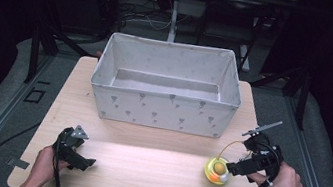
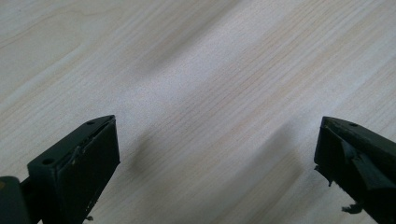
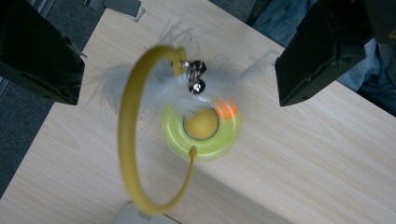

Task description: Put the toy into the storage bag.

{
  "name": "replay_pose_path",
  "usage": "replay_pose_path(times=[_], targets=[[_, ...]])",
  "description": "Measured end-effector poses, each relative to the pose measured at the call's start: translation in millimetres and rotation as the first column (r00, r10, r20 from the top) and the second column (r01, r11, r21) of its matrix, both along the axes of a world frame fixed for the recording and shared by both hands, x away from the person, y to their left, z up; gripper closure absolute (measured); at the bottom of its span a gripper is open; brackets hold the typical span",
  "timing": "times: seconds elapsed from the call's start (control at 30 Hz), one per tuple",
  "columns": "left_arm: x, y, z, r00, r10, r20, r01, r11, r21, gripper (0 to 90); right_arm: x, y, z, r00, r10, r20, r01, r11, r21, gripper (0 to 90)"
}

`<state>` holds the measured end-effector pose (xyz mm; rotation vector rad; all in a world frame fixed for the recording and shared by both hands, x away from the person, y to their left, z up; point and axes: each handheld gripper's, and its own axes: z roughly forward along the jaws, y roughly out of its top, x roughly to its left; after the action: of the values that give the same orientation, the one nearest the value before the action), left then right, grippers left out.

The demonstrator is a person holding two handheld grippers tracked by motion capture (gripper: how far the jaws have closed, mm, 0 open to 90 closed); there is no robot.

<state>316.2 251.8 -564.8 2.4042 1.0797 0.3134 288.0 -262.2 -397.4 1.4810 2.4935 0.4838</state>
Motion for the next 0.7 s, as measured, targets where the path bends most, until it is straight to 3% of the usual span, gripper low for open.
replay_pose_path(times=[0.3,0.6,0.7], targets=[[0.1,1.0,0.5,1.0000,0.002,-0.002,-0.002,1.0000,-0.009,0.3,21.3,13.3,13.3,0.9992,0.036,-0.020,-0.037,0.999,-0.037,0.8],[0.3,0.8,0.2,1.0000,0.001,-0.004,-0.001,1.0000,-0.009,0.1,36.0,18.4,11.3,0.9978,0.053,-0.039,-0.054,0.998,-0.029,0.7],[0.4,0.7,0.2,1.0000,0.000,-0.004,0.000,1.0000,-0.008,0.1,41.6,17.8,10.0,0.9982,0.044,-0.040,-0.045,0.999,-0.029,5.4]])
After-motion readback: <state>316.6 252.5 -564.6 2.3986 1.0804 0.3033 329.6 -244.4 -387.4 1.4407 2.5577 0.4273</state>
